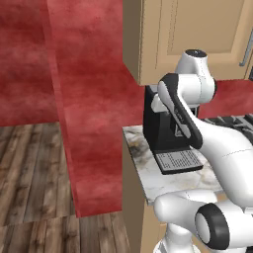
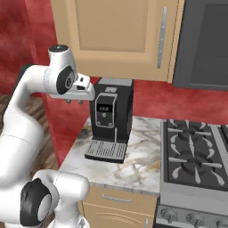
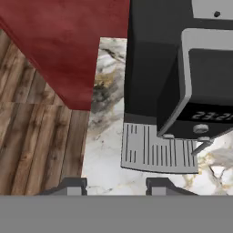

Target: Navigate to the sink.

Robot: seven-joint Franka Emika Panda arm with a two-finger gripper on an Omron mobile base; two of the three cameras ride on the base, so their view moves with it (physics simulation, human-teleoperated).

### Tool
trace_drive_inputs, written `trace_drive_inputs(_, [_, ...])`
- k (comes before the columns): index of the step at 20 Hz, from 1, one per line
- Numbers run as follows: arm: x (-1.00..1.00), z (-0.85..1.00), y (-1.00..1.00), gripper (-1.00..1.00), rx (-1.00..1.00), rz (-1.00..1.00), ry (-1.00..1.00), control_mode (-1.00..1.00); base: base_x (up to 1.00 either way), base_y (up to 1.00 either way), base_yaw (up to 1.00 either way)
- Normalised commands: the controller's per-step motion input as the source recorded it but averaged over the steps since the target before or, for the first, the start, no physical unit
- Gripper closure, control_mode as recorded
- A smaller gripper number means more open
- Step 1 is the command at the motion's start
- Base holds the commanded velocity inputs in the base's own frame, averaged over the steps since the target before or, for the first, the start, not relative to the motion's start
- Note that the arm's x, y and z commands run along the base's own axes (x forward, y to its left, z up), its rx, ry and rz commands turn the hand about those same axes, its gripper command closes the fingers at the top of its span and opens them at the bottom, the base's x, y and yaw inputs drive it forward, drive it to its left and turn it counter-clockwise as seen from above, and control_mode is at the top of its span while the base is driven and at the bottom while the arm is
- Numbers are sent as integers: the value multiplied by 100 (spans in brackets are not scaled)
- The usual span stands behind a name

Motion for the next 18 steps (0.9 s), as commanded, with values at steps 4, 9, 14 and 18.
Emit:
trace_drive_inputs(4, [-45, 0, 0, -100, 0, 0, -7, -100, 0, 0, 0])
trace_drive_inputs(9, [-95, 0, 0, -100, 0, -1, -18, -100, 0, 0, 0])
trace_drive_inputs(14, [-100, -11, -2, -100, 0, 0, -17, -100, 0, 0, 0])
trace_drive_inputs(18, [-94, -36, -11, -100, -2, -5, -28, -100, 0, 0, 0])
